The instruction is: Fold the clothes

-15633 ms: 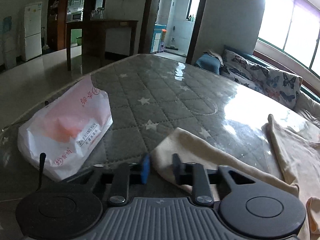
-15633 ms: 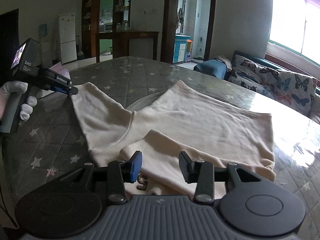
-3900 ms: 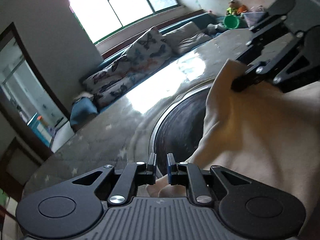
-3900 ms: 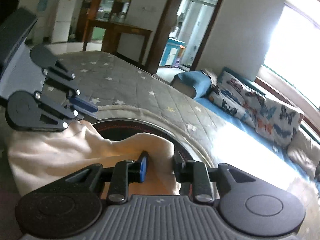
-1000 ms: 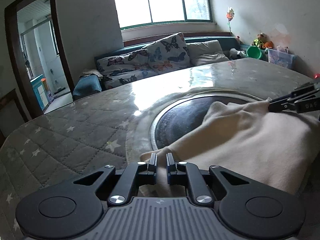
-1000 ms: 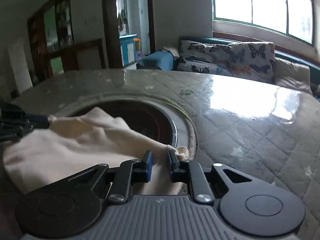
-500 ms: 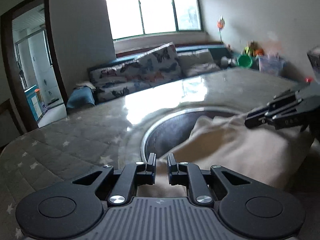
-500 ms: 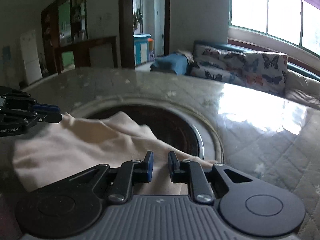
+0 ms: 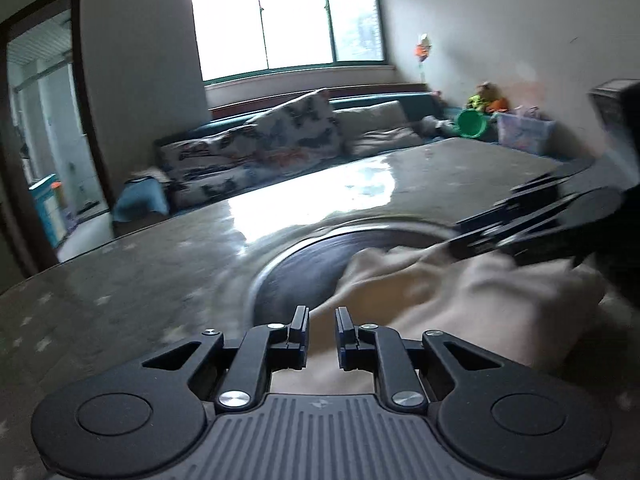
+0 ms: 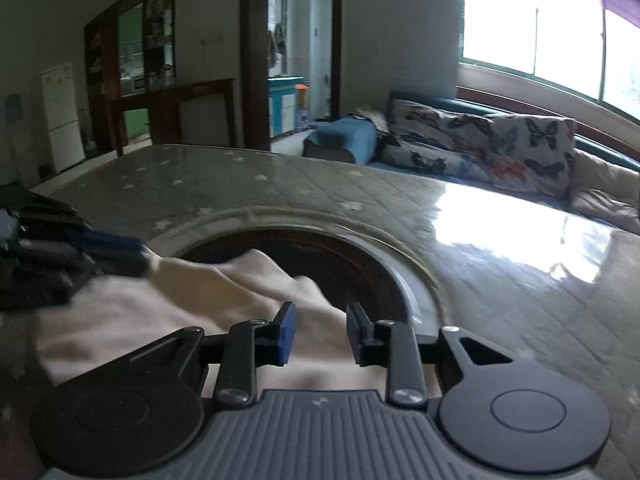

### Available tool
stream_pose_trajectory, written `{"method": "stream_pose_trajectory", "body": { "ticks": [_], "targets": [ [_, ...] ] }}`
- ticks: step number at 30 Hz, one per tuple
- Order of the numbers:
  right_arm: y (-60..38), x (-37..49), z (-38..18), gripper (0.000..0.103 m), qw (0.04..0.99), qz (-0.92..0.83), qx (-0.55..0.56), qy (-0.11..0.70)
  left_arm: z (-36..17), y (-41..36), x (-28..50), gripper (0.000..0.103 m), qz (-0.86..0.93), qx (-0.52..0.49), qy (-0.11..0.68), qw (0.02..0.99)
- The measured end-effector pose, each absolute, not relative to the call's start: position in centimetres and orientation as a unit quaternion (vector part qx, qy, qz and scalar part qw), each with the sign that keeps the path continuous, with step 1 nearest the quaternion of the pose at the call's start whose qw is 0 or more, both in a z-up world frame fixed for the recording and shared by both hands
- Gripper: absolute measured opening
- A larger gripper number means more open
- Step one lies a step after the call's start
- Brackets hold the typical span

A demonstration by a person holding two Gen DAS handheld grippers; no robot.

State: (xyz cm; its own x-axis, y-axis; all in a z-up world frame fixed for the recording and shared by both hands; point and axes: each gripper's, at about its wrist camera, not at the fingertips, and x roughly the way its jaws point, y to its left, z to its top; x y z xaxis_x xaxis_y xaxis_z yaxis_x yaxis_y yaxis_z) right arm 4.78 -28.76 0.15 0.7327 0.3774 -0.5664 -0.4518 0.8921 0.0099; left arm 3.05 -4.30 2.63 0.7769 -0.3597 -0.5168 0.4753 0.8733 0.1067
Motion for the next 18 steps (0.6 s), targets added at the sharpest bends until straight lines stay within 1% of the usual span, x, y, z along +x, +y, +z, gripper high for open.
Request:
{"method": "stream_pose_trajectory", "body": {
  "ticks": [6, 9, 11, 14, 18],
  "targets": [
    [-25.8, 7.5, -0.9, 0.027, 0.916, 0.225, -0.076, 0.323, 1.5, -6.9, 6.0, 0.017, -0.225, 0.115, 0.279, 0.927],
    [-26.3, 8.1, -1.5, 0.032, 0.921, 0.209, -0.074, 0.321, 1.0, -6.2, 7.2, 0.018, -0.205, 0.099, 0.306, 0.924],
    [-26.8, 7.9, -1.2, 0.032, 0.925, 0.205, -0.056, 0.316, 1.4, -5.6, 7.0, 0.018, -0.205, 0.087, 0.306, 0.926],
    [-26.7, 7.1, -0.6, 0.032, 0.931, 0.205, -0.058, 0.295, 1.9, -5.7, 6.6, 0.018, -0.208, 0.090, 0.293, 0.929],
    [-25.9, 7.6, -1.1, 0.031, 0.924, 0.213, -0.071, 0.311, 2.0, -6.9, 7.0, 0.019, -0.228, 0.081, 0.289, 0.926]
  ]
}}
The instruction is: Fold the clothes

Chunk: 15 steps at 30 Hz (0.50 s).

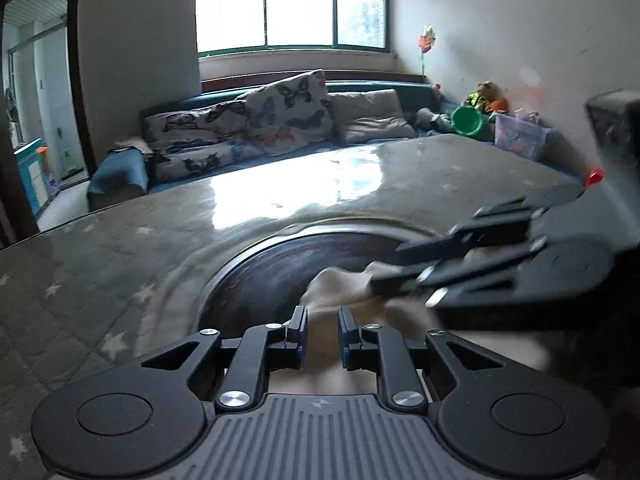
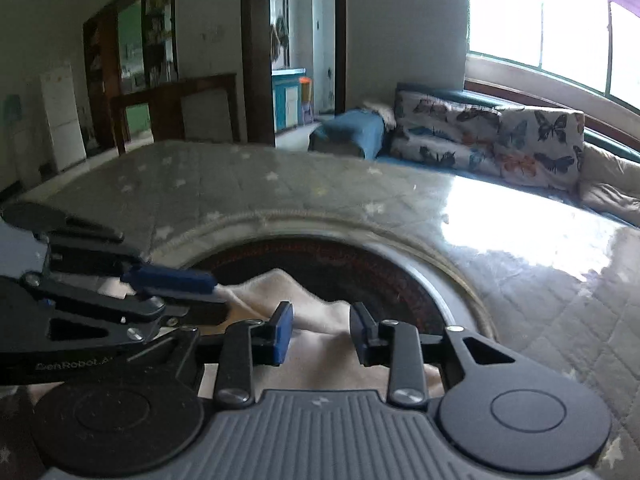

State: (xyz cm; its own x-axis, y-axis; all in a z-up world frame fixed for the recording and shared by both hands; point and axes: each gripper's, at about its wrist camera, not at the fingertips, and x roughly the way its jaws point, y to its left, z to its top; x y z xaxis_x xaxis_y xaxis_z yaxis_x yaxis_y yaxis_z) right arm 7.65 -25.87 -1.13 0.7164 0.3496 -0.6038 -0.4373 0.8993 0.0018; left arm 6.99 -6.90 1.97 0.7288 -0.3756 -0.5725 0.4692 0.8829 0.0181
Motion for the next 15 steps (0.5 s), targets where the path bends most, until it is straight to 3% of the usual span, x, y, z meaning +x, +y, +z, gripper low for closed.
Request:
{"method": "stream_pose_trajectory", "body": {
  "ticks": [7, 15],
  "targets": [
    [-27.4, 6.5, 0.0, 0.031, 0.927, 0.215, -0.048, 0.305, 1.1, -6.7, 8.9, 0.020, -0.222, 0.056, 0.316, 0.921],
    [-27.3, -0.2, 0.5, 0.031, 0.914, 0.284, -0.111, 0.268, 3.4, -5.9, 2.9, 0.021, -0.263, 0.088, 0.256, 0.926]
  ]
}}
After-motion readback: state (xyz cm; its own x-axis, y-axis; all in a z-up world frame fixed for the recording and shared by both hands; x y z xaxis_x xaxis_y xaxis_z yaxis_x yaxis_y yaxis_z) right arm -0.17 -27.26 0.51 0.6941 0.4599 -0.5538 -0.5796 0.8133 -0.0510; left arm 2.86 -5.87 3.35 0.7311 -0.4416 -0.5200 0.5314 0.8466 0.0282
